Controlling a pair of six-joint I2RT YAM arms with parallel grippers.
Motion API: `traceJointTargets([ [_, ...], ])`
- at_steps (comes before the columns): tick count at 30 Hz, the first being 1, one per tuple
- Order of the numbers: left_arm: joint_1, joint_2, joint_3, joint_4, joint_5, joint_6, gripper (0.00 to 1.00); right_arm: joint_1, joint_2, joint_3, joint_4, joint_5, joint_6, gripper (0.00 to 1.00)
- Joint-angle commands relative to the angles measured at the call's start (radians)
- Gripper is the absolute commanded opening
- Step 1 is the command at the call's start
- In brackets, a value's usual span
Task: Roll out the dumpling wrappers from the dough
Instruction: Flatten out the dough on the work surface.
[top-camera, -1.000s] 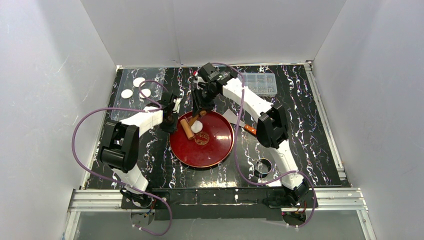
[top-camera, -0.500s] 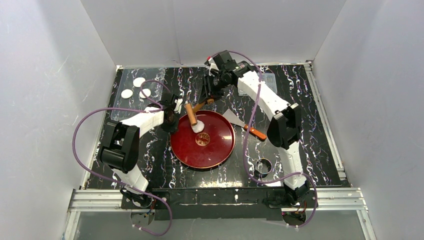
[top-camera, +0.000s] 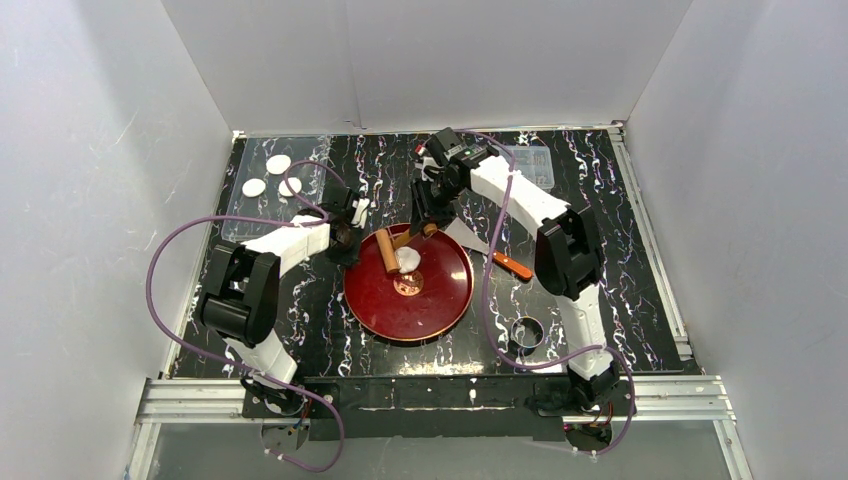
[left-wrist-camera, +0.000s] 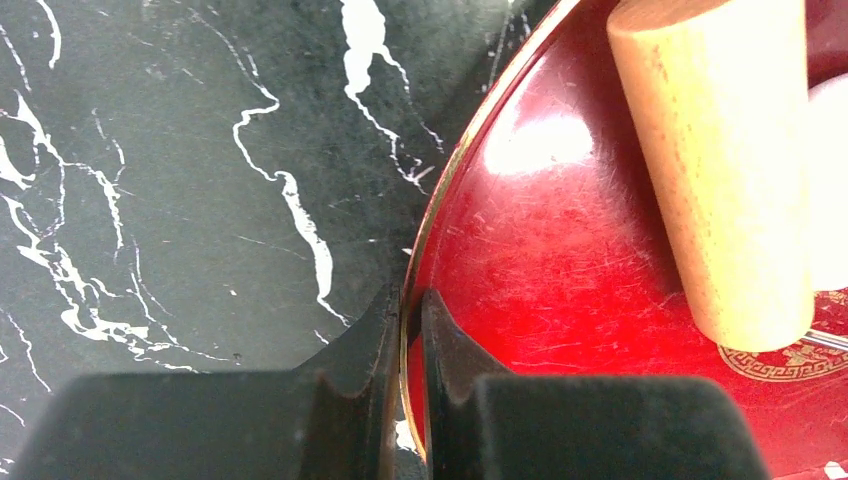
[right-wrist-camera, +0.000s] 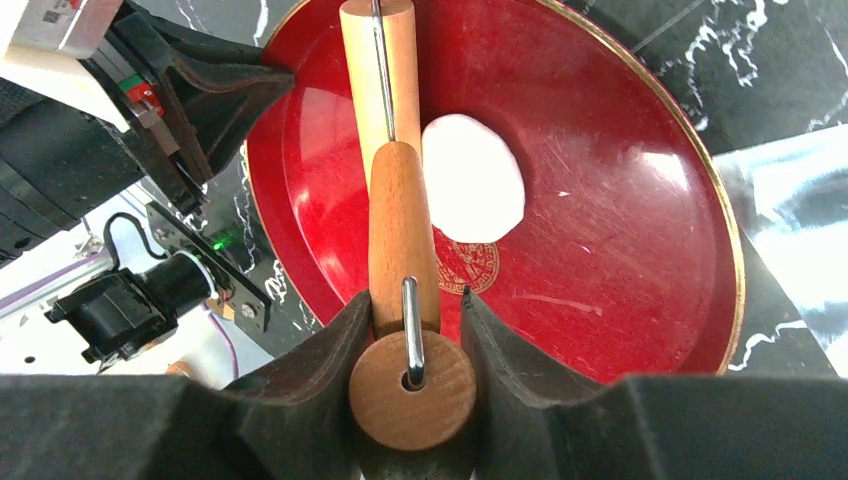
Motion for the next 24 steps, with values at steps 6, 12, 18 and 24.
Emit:
traceJointTargets([
  [6,-0.011,-0.011,-0.020,-0.054,0.036,0.092,0.00,-0.063,-0.124,0.020,-0.152,-0.149,-0.034,0.01],
  [12,-0.023,-0.016,-0.033,-0.054,0.035,0.144,0.00,-0.102,-0.245,-0.066,-0.174,-0.227,-0.039,0.01],
  [18,-0.026,-0.007,-0.033,-0.046,0.034,0.139,0.00,-0.126,-0.281,-0.174,-0.169,-0.137,-0.069,0.01],
  [24,-0.034,0.000,-0.028,-0.050,0.034,0.133,0.00,-0.096,-0.127,-0.093,-0.154,-0.140,-0.060,0.01],
])
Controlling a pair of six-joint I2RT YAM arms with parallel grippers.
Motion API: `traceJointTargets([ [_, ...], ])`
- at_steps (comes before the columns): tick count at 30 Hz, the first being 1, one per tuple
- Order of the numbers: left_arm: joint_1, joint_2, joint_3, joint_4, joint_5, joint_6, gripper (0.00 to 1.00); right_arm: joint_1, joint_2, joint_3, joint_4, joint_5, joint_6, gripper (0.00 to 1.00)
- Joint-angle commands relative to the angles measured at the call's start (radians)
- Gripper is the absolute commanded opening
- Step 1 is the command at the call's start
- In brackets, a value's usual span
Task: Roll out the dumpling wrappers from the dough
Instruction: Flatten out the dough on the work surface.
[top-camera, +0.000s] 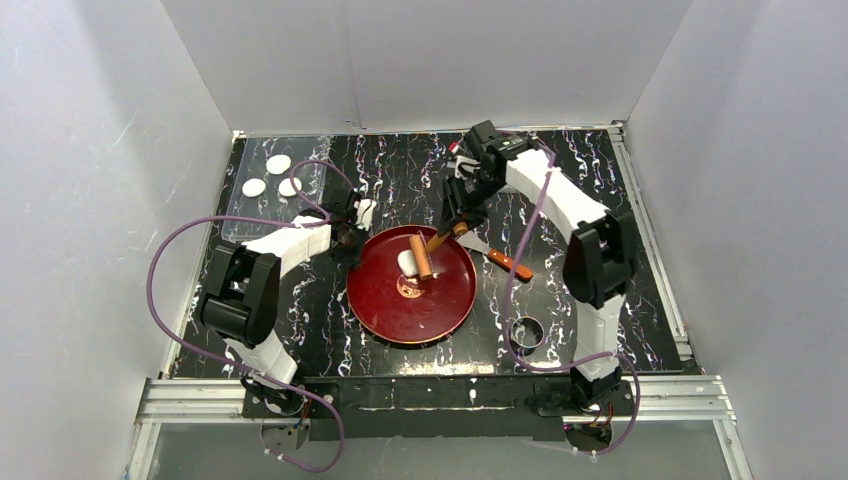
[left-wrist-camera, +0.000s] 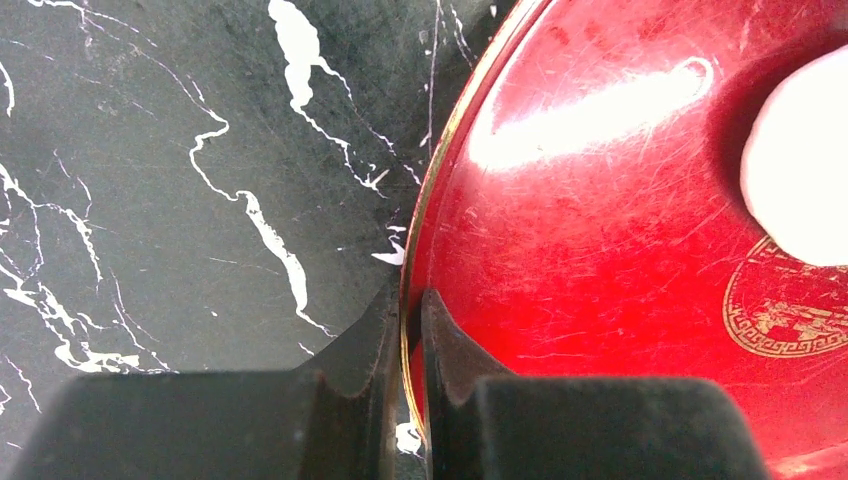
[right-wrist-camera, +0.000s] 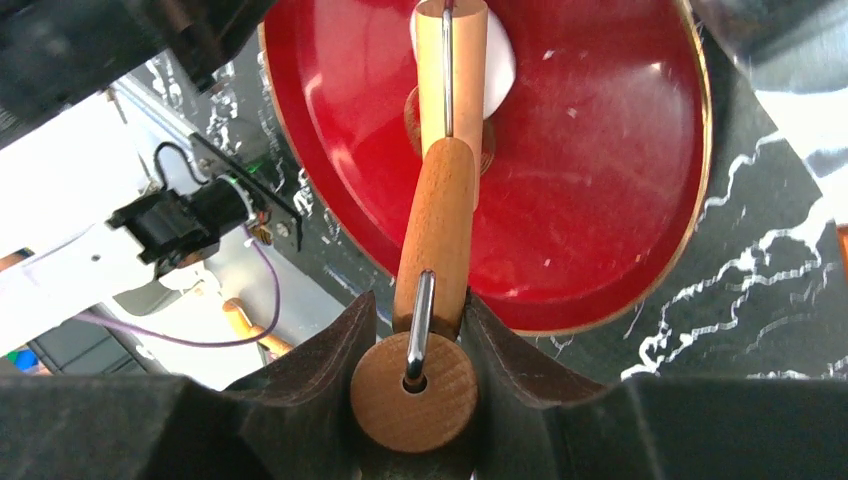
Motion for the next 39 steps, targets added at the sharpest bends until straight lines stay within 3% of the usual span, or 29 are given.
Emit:
traceJointTargets([
  [1,-0.021,0.004,-0.025,-0.058,-0.025,0.046,0.00,0.029,0.102,0.057,0.014,0.009,-0.009,0.01],
  [10,-0.028,0.004,-0.022,-0.059,-0.030,0.042,0.00,0.036,0.128,-0.099,0.039,0.148,-0.018,0.01],
  [16,-0.028,0.004,-0.022,-0.059,-0.032,0.042,0.00,0.025,0.094,-0.070,0.030,0.146,-0.012,0.01],
  [24,-0.027,0.003,-0.022,-0.059,-0.036,0.040,0.00,0.019,0.009,0.047,0.072,-0.128,0.050,0.01],
  [26,-0.028,0.002,-0.022,-0.058,-0.037,0.041,0.00,0.017,-0.012,0.062,0.062,-0.110,0.049,0.01],
  [31,-0.028,0.001,-0.023,-0.055,-0.031,0.041,0.00,0.018,0.011,0.118,-0.069,0.099,-0.021,0.01],
  [34,-0.028,0.000,-0.022,-0.052,0.033,0.048,0.00,0.028,0.040,0.121,-0.065,0.094,-0.029,0.01],
  [35,-0.028,-0.002,-0.016,-0.054,0.050,0.051,0.05,0.031,0.047,0.132,-0.067,0.091,-0.027,0.01],
  [37,-0.028,-0.021,-0.004,-0.071,0.091,0.084,0.42,0.035,0.049,0.158,-0.073,0.100,-0.021,0.01],
  [39,-0.028,-0.061,0.001,-0.078,0.110,0.148,0.66,0.039,0.035,0.172,-0.064,0.122,-0.015,0.01],
])
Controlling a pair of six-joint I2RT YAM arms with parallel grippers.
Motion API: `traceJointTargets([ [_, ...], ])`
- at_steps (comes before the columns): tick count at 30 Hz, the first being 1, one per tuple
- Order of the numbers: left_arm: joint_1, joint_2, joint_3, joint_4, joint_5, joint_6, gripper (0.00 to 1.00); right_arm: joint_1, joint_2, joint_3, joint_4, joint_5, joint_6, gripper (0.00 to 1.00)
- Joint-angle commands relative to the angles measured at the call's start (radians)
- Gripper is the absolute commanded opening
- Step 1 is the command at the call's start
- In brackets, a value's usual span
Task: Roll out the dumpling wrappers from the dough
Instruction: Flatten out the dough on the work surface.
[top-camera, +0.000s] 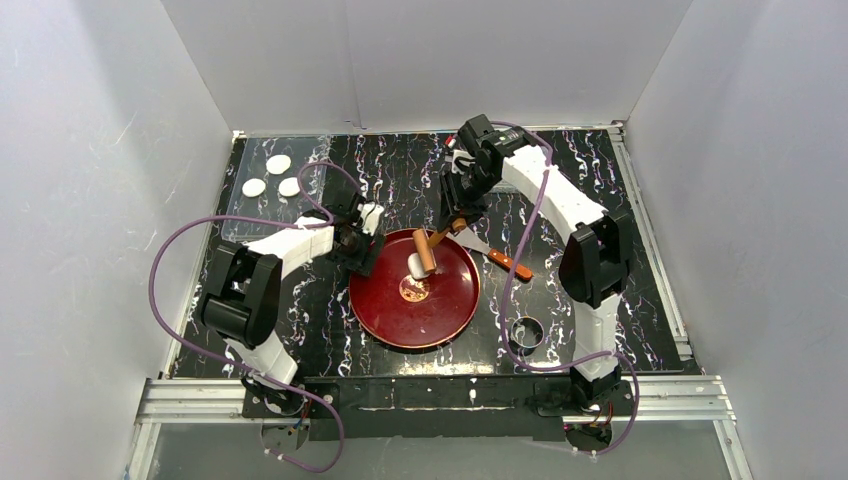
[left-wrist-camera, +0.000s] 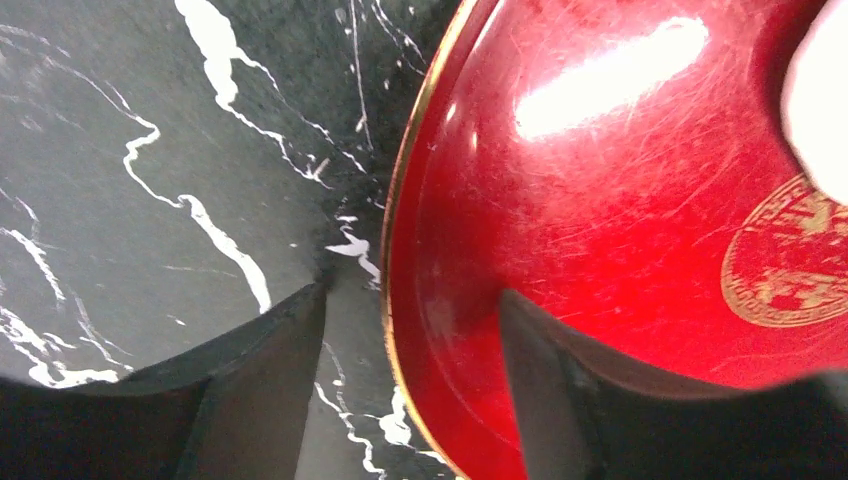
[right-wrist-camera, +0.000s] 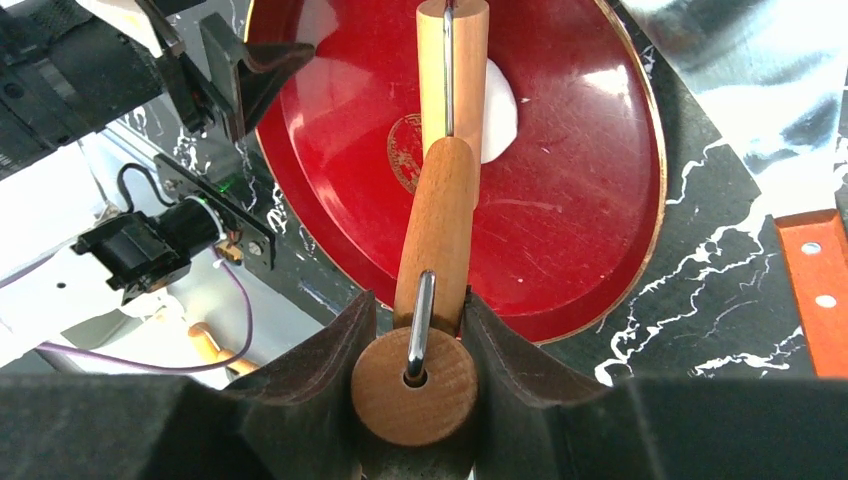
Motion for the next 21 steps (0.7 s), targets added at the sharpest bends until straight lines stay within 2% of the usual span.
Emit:
traceJointTargets([
  [1,-0.006,-0.083,-0.002,-0.062,0.069,0.135,0.74,0.015,-0.026,0.073,-0.016,0.036,-0.004,0.01],
  [4,-0.006,-0.171,-0.019,-0.036,0.094,0.238,0.97,0.023,-0.038,0.057,-0.014,0.047,-0.002,0.01],
  [5,-0.006,-0.207,-0.030,-0.018,0.119,0.280,0.98,0.027,-0.042,0.048,-0.014,0.053,-0.001,0.01],
  [9,-0.006,-0.349,-0.077,0.098,0.265,0.443,0.98,0.042,-0.060,0.041,-0.011,0.086,0.010,0.01],
  [11,-0.006,-0.418,-0.109,0.222,0.432,0.477,0.98,0.047,-0.066,0.040,-0.001,0.088,0.021,0.01],
  [14,-0.018,-0.408,-0.149,0.455,0.621,0.367,0.98,0.049,-0.065,0.038,0.012,0.085,0.038,0.01],
  [17,-0.062,-0.323,-0.152,0.607,0.647,0.245,0.95,0.049,-0.065,0.037,0.021,0.062,0.052,0.01],
  [21,-0.114,-0.218,-0.144,0.752,0.643,0.220,0.86,0.049,-0.068,0.028,0.033,0.050,0.066,0.01],
])
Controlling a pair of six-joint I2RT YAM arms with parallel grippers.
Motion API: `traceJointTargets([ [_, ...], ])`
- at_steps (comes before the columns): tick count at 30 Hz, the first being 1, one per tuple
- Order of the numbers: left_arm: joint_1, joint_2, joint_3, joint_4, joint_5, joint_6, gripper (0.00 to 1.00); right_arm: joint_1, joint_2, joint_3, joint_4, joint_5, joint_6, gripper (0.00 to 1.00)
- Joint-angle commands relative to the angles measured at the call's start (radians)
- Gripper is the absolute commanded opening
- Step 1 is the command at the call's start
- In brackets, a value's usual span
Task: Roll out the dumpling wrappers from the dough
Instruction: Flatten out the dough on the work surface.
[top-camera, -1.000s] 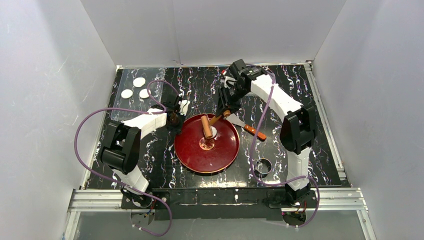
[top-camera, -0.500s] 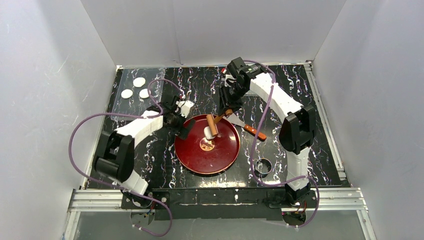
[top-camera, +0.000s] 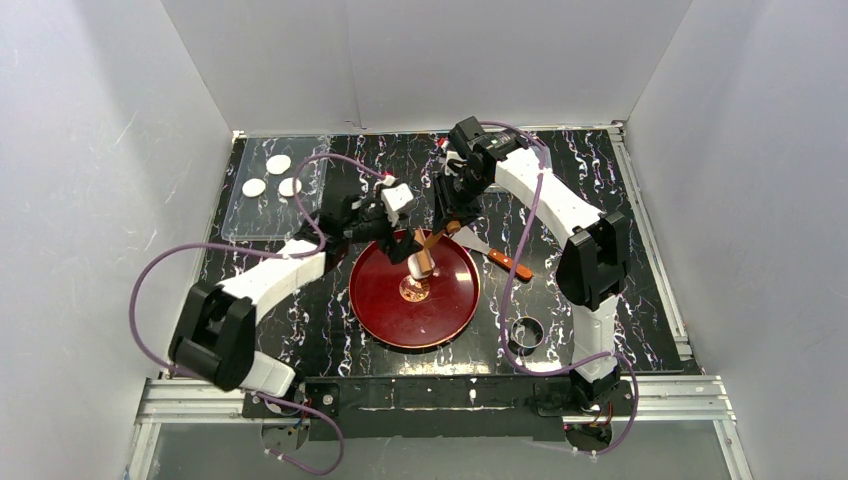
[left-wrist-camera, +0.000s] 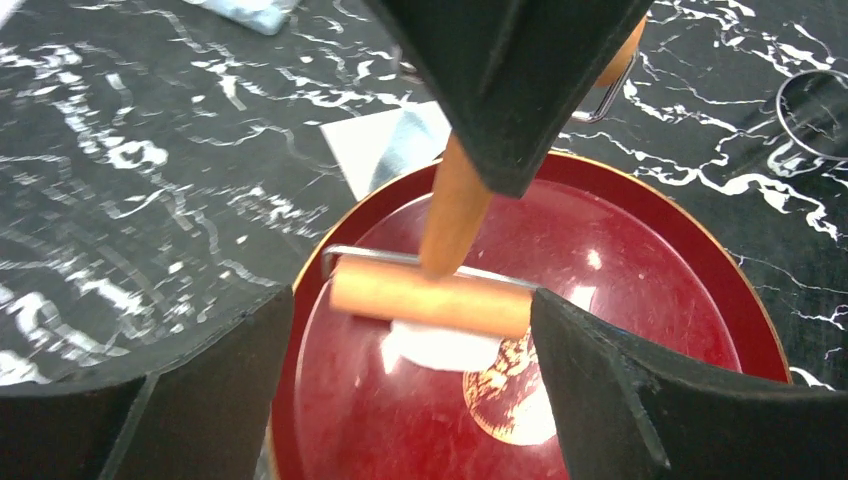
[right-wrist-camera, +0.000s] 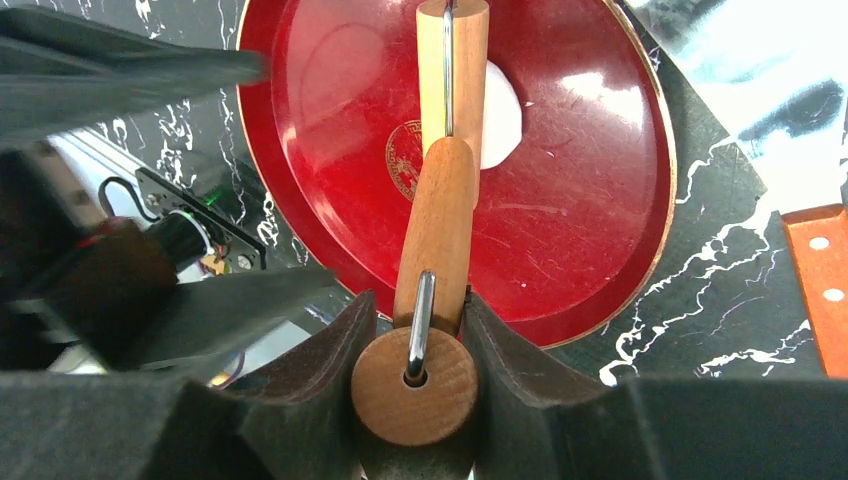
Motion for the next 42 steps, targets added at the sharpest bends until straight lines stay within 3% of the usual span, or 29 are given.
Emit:
traceJointTargets([
  [1,-0.049,0.106,0.000,0.222,0.084,-0.067,0.82,0.001,-0.067,0.013,0.036,-0.034,0.032,0.01],
  [7,-0.066,0.208,0.058,0.267,0.129,-0.067,0.75,0.001,-0.061,0.012,0.037,-0.039,0.045,0.01],
  [19,-0.117,0.284,0.046,0.336,0.101,-0.130,0.32,0.002,-0.053,0.016,0.034,-0.056,0.038,0.01],
  [21,-0.118,0.294,0.052,0.318,0.096,-0.130,0.00,0.001,-0.052,0.029,0.026,-0.054,0.040,0.01],
  [24,-0.128,0.300,-0.003,0.385,0.030,-0.211,0.00,0.025,-0.092,-0.028,0.083,-0.027,0.079,0.01],
  [28,-0.128,0.305,-0.079,0.450,-0.026,-0.202,0.00,0.054,-0.078,-0.094,0.151,0.087,0.074,0.01],
  [37,-0.128,0.313,-0.213,0.529,-0.020,-0.313,0.00,0.102,-0.068,-0.172,0.152,0.138,0.065,0.01],
  [42,-0.131,0.313,-0.274,0.553,-0.063,-0.284,0.00,0.102,-0.080,-0.251,0.181,0.157,0.069,0.01],
])
